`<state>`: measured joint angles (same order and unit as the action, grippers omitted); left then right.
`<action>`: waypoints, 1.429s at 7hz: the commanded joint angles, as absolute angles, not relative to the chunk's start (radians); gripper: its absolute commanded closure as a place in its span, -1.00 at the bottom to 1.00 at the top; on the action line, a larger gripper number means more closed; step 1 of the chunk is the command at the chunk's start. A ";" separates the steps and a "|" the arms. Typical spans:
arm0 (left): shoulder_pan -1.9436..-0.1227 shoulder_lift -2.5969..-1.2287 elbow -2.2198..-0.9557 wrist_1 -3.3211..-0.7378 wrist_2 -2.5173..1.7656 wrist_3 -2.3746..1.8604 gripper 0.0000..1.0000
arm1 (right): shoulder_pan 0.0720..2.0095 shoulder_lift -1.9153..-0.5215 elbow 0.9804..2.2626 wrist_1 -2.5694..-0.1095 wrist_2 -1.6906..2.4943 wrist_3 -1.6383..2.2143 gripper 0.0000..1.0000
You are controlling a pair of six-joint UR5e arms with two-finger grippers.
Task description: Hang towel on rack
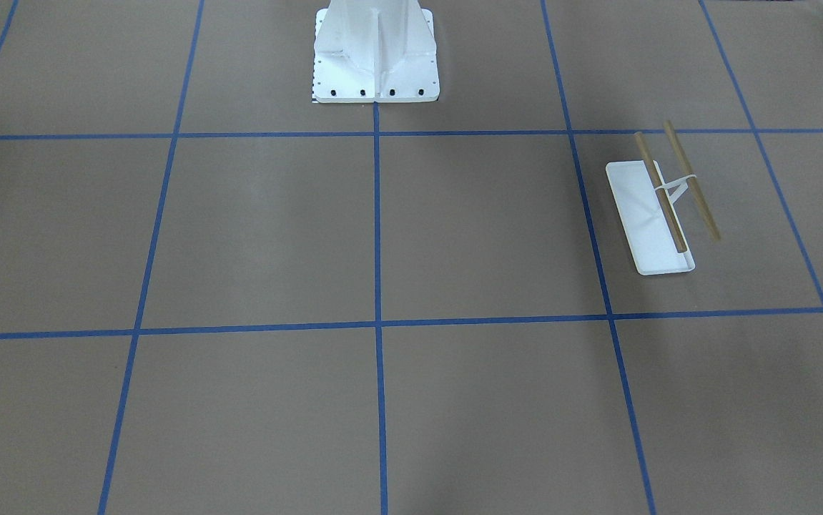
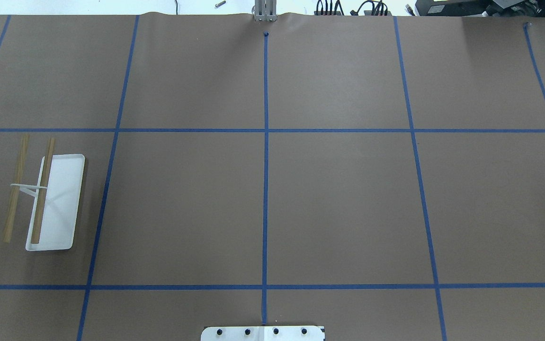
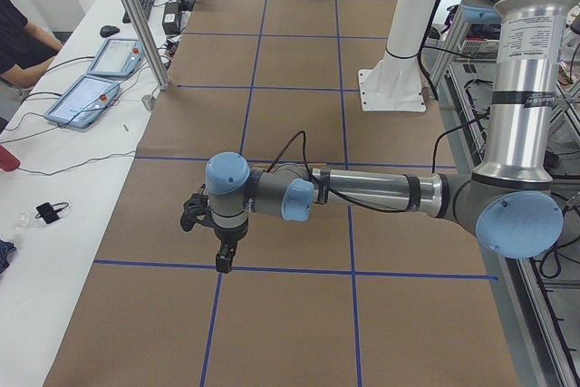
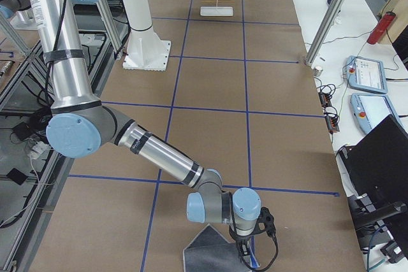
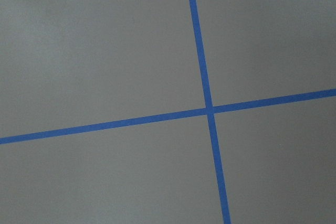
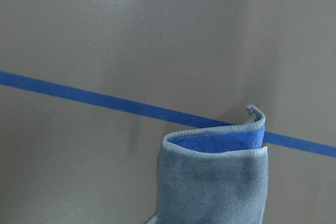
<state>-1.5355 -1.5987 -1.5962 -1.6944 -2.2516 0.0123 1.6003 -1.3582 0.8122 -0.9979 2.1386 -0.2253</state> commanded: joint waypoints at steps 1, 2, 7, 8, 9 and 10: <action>-1.536 -1.603 -1.600 -1.695 -2.252 0.012 -0.96 | 1.586 -1.328 0.736 -0.985 2.134 -0.230 -1.00; -1.536 -1.606 -1.598 -1.695 -2.252 0.012 -0.96 | 1.585 -1.330 0.727 -0.986 2.160 -0.229 -1.00; -1.536 -1.614 -1.600 -1.695 -2.252 0.011 -0.96 | 1.533 -1.335 0.684 -0.986 2.180 -0.241 -1.00; -1.536 -1.614 -1.606 -1.695 -2.252 0.011 -0.96 | 1.531 -1.332 0.683 -0.988 2.177 -0.256 -1.00; -1.536 -1.614 -1.606 -1.695 -2.252 0.011 -0.96 | 1.531 -1.328 0.683 -0.994 2.168 -0.300 -1.00; -1.536 -1.614 -1.606 -1.695 -2.252 0.011 -0.96 | 1.531 -1.328 0.683 -0.994 2.166 -0.307 -1.00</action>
